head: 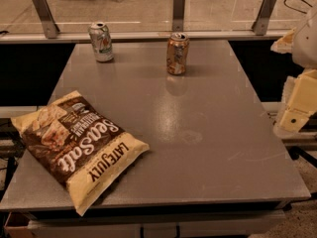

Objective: Move orange can near brown chip bag

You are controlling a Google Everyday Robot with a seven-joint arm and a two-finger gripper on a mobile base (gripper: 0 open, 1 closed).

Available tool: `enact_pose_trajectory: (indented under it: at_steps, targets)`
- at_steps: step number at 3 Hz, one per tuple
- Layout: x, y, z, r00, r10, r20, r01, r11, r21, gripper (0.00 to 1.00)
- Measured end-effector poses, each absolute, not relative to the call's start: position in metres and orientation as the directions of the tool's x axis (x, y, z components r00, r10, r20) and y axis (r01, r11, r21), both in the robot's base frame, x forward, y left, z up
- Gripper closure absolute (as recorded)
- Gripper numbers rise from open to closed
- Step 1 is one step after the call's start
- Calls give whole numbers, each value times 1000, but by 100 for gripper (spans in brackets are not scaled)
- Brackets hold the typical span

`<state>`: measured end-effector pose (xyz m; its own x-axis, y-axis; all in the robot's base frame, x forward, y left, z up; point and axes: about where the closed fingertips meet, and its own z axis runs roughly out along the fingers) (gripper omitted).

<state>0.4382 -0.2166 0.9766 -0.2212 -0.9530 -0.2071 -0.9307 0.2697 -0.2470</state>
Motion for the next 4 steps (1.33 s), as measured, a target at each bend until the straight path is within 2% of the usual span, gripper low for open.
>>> enact_pose_trajectory:
  at_steps: [1,2,4]
  targets:
    - [438,-216,977,-221,-953,-208,-930,270,-248,0]
    - [465,-210,969,-200,-947,-251,-928,265,-263,0]
    - [586,-169,938,-143,-880,-452,-909,297,-292,0]
